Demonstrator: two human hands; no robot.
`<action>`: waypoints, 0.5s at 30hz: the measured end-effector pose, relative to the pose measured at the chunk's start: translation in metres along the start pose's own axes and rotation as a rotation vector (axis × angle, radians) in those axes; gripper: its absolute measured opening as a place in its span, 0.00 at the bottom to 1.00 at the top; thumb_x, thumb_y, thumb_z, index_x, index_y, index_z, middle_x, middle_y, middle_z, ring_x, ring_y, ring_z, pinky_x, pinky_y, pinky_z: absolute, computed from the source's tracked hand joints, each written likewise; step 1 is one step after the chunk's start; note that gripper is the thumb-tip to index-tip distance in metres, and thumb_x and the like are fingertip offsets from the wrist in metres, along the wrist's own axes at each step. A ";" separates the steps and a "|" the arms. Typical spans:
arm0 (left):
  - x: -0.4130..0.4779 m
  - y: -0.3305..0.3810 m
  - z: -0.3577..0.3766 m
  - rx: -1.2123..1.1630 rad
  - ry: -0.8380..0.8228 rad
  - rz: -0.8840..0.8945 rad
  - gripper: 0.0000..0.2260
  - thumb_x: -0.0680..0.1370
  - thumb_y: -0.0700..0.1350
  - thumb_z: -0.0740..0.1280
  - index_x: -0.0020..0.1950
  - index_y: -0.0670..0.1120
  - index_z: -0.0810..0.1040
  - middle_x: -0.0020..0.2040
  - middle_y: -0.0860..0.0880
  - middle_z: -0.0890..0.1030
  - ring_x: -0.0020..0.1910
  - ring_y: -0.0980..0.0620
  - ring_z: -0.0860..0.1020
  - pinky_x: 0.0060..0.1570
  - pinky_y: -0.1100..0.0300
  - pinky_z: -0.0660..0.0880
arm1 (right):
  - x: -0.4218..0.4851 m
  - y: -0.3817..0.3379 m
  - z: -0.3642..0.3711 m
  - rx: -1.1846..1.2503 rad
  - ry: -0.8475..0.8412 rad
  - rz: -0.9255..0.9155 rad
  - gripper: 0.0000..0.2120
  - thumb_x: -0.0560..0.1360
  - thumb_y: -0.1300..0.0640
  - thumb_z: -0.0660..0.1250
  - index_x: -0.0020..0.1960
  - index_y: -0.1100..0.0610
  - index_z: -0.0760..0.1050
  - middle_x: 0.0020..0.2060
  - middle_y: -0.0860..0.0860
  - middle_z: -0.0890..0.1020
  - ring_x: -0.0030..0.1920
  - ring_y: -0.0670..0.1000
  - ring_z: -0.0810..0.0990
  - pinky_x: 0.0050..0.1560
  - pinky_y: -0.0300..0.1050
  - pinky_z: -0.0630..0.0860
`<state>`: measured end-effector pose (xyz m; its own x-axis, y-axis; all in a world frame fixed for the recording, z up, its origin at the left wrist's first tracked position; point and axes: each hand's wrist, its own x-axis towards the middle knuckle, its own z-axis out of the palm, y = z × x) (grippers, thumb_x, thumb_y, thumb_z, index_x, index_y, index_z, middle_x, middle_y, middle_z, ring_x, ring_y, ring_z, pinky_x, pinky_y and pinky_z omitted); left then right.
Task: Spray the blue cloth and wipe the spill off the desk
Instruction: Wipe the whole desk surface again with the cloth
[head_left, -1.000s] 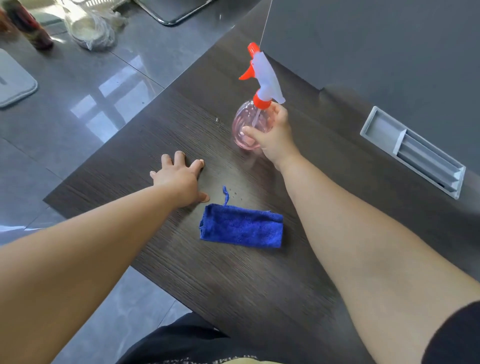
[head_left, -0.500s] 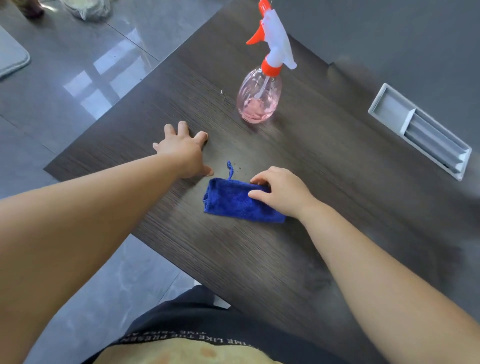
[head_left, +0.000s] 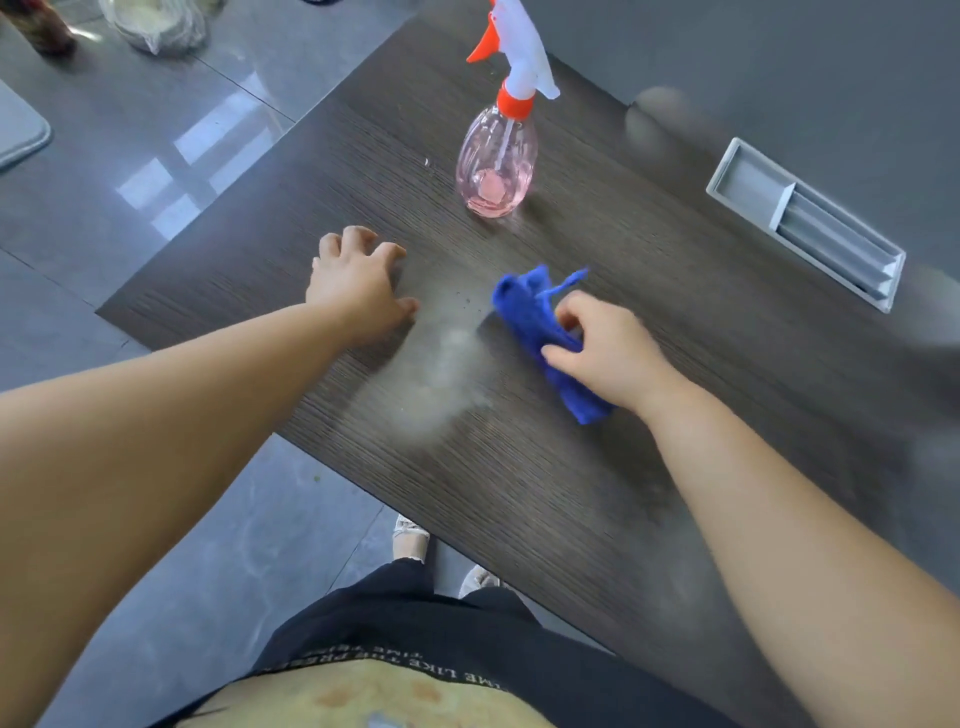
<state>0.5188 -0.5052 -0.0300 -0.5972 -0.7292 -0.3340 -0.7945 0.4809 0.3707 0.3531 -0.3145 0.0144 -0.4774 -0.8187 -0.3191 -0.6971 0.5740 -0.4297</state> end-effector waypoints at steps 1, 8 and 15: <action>-0.006 0.003 0.002 -0.002 0.007 0.021 0.27 0.73 0.56 0.69 0.70 0.53 0.66 0.71 0.47 0.60 0.71 0.43 0.53 0.64 0.45 0.66 | -0.007 0.005 -0.005 -0.024 0.081 -0.008 0.07 0.70 0.56 0.69 0.44 0.55 0.71 0.40 0.49 0.76 0.41 0.52 0.74 0.42 0.47 0.70; -0.056 0.026 0.029 0.038 0.001 0.124 0.23 0.75 0.53 0.66 0.69 0.51 0.68 0.71 0.45 0.61 0.72 0.43 0.52 0.68 0.50 0.60 | -0.048 0.021 0.047 -0.259 0.006 -0.165 0.22 0.68 0.45 0.72 0.58 0.54 0.75 0.56 0.51 0.75 0.55 0.55 0.73 0.51 0.51 0.74; -0.093 0.025 0.052 0.116 -0.017 0.106 0.23 0.77 0.54 0.63 0.70 0.50 0.66 0.72 0.46 0.60 0.72 0.43 0.53 0.69 0.53 0.56 | -0.038 0.020 0.086 -0.346 -0.034 -0.262 0.35 0.78 0.41 0.57 0.77 0.55 0.48 0.77 0.51 0.46 0.76 0.56 0.42 0.73 0.53 0.39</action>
<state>0.5491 -0.3999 -0.0352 -0.6796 -0.6635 -0.3130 -0.7335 0.6087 0.3024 0.4032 -0.2710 -0.0544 -0.2469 -0.9314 -0.2673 -0.9333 0.3028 -0.1930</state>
